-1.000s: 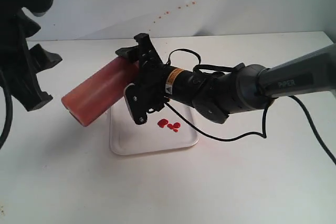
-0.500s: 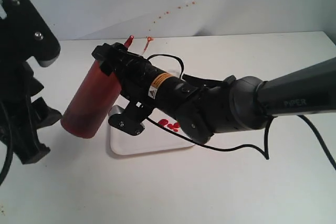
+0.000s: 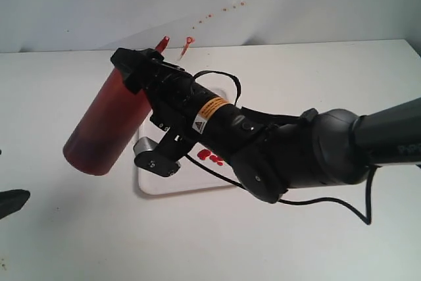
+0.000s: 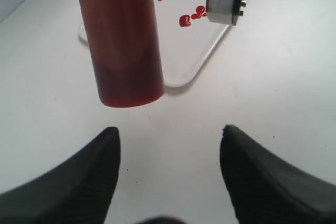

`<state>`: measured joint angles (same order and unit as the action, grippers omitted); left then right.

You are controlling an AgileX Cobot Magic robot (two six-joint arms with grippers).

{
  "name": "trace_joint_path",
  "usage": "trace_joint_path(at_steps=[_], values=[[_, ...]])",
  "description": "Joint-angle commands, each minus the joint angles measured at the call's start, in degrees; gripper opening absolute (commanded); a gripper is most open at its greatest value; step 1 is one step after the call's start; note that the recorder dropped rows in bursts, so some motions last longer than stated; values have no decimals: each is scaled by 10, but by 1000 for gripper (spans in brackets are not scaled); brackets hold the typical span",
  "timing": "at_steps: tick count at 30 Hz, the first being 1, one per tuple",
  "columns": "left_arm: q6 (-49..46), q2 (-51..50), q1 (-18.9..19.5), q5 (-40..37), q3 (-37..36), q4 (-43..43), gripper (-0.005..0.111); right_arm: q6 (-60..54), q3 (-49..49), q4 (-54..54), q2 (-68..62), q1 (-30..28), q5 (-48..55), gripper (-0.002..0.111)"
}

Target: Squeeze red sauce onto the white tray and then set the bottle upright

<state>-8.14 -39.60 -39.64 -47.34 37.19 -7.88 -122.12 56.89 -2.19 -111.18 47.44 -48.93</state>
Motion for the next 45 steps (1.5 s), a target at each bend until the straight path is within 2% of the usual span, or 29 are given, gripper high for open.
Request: trace_joint_path(at_steps=[1, 4, 5, 9, 17, 22, 25, 28, 29, 31, 36, 40, 45], values=[[7, 44, -3, 43, -63, 17, 70, -8, -35, 11, 45, 22, -39, 0], [23, 46, -3, 92, -96, 33, 82, -8, -45, 13, 70, 42, -29, 0], [23, 46, -3, 141, -112, 53, 85, -6, -45, 9, 84, 52, -27, 0], [21, 46, -3, 206, -118, 62, 84, -6, -45, 9, 117, 74, -14, 0], [23, -19, -3, 256, -118, 43, 84, -6, -60, 10, 154, 113, 4, 0], [48, -27, -3, 257, -118, 41, 84, -6, -74, -4, 180, 114, 5, 0], [51, -74, -3, 299, -118, 41, 84, -6, -74, 4, 183, 114, 3, 0], [51, -122, -3, 338, -118, 41, 75, -6, -80, 4, 183, 114, 3, 0], [51, -133, -3, 346, -118, 41, 69, -6, -82, 4, 183, 114, 6, 0], [51, -148, -3, 358, -118, 41, 53, -6, -82, -4, 183, 114, 10, 0], [51, -159, -3, 372, -118, 41, 3, 2, -82, -4, 183, 114, 30, 0], [51, -159, -3, 373, -118, 41, 1, 56, -82, -4, 183, 114, 33, 0], [51, -159, -3, 386, -118, 41, 1, 60, -82, -4, 183, 114, 33, 2]])
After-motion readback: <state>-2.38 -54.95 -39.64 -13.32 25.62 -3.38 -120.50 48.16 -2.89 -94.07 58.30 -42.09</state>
